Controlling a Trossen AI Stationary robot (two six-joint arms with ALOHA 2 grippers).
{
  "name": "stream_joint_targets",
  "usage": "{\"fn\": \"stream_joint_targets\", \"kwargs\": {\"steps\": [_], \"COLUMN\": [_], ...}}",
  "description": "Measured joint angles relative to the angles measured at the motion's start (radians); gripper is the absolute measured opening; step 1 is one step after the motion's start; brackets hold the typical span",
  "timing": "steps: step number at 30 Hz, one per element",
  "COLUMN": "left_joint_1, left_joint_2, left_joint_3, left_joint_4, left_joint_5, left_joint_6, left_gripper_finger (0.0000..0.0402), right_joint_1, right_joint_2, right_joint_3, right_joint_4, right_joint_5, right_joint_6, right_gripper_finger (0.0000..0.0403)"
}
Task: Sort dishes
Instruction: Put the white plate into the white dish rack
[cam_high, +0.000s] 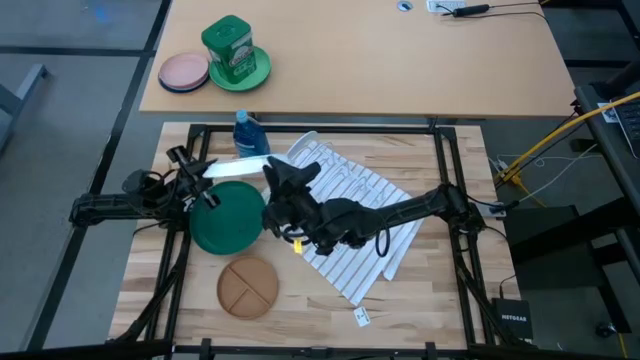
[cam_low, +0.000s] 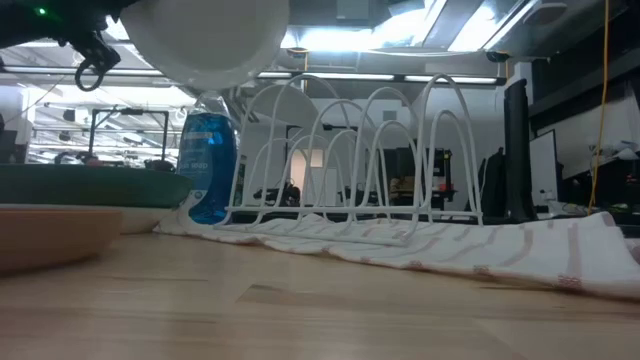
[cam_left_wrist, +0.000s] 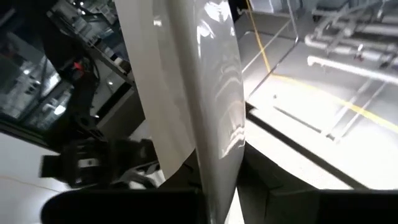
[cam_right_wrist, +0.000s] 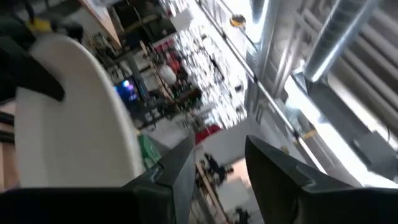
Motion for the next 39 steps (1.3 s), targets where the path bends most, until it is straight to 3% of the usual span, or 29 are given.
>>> {"fn": "stream_joint_targets", "kwargs": {"steps": [6, 12, 24, 33, 39], "left_joint_1": [0.0, 0.0, 0.0, -0.001, 0.0], "left_joint_2": [0.001, 0.0, -0.001, -0.001, -0.001], "left_joint_3": [0.0, 0.0, 0.0, 0.0, 0.0], "left_joint_4": [0.014, 0.074, 0.173, 0.193, 0.187], "left_joint_5": [0.06, 0.113, 0.25, 0.454, 0.525], "left_joint_6": [0.152, 0.344, 0.72, 0.969, 1.142], "left_gripper_finger": [0.0033, 0.0033, 0.0033, 0.0033, 0.0033], "right_joint_1": [0.001, 0.015, 0.06, 0.051, 0.038], "right_joint_2": [0.0, 0.0, -0.104, -0.235, -0.258], "right_joint_3": [0.0, 0.0, 0.004, 0.005, 0.005], "right_joint_4": [0.005, 0.126, 0.142, 0.018, 0.013], "right_joint_5": [0.073, 0.183, 0.194, 0.198, 0.204], "right_joint_6": [0.056, 0.051, -0.01, -0.03, -0.073], "right_gripper_finger": [0.0143, 0.0143, 0.0143, 0.0143, 0.0143]}}
